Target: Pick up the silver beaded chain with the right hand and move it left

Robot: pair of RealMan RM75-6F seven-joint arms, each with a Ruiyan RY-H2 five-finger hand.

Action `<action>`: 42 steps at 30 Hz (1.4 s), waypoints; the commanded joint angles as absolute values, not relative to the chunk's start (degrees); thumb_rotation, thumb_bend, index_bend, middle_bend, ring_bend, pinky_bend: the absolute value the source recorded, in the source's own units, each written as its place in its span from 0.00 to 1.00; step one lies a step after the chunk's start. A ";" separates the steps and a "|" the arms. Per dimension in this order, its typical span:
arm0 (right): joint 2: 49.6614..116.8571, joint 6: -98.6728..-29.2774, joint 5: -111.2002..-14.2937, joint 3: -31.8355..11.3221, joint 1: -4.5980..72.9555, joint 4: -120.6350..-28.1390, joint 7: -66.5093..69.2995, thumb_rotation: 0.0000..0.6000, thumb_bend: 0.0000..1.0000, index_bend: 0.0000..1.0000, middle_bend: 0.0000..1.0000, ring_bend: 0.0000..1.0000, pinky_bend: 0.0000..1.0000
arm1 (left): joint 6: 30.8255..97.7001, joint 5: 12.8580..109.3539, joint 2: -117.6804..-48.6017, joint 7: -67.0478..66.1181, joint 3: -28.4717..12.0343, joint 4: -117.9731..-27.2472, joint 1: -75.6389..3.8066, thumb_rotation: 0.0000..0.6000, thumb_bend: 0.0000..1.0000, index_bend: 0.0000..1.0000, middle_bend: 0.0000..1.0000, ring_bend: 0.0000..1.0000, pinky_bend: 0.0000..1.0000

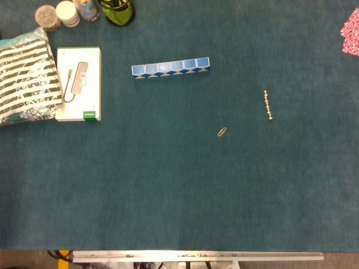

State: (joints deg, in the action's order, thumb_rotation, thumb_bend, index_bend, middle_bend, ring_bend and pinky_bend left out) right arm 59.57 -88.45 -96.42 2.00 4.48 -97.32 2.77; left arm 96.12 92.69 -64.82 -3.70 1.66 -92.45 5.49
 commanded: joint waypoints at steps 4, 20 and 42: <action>59.17 -87.94 -97.45 2.38 4.69 -97.45 3.55 1.00 0.14 0.39 0.44 0.35 0.46 | 96.26 92.75 -64.93 -3.36 1.90 -92.10 5.81 1.00 0.10 0.00 0.01 0.00 0.04; 56.54 -84.49 -100.99 -0.30 9.02 -102.35 -5.32 1.00 0.14 0.39 0.47 0.41 0.46 | 95.57 92.48 -64.82 -2.54 1.79 -91.79 5.72 1.00 0.10 0.00 0.02 0.00 0.04; 56.13 -52.46 -75.44 -6.44 27.16 -112.69 -28.18 1.00 1.00 0.37 1.00 1.00 1.00 | 91.97 89.41 -65.05 -2.93 1.09 -92.33 4.55 1.00 0.10 0.00 0.06 0.03 0.04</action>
State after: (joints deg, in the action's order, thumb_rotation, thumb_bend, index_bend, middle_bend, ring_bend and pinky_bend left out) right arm 54.30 -55.57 -79.28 -5.45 24.42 -113.11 -25.56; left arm 92.05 89.45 -65.06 -3.00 1.16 -92.32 4.63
